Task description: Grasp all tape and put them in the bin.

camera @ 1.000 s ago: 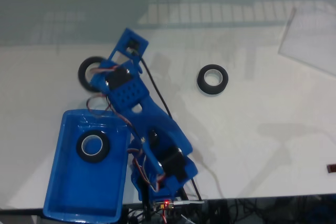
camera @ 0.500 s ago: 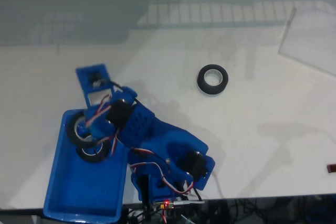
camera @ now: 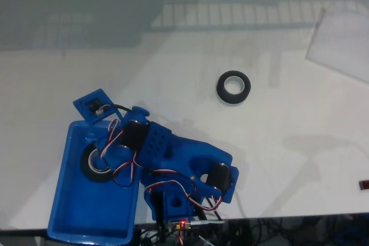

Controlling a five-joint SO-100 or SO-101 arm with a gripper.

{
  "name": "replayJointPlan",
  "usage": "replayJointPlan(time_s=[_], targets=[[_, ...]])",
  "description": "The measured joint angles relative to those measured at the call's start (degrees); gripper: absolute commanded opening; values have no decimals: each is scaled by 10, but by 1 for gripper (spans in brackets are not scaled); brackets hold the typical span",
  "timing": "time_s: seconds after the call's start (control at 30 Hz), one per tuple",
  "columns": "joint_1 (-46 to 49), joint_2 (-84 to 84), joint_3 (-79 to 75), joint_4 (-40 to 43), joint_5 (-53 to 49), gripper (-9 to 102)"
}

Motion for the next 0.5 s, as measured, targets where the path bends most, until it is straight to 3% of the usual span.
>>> replayJointPlan(time_s=[0.1, 0.5], targets=[[1, 0, 0, -20, 37, 36], [36, -4, -1, -89, 127, 40]])
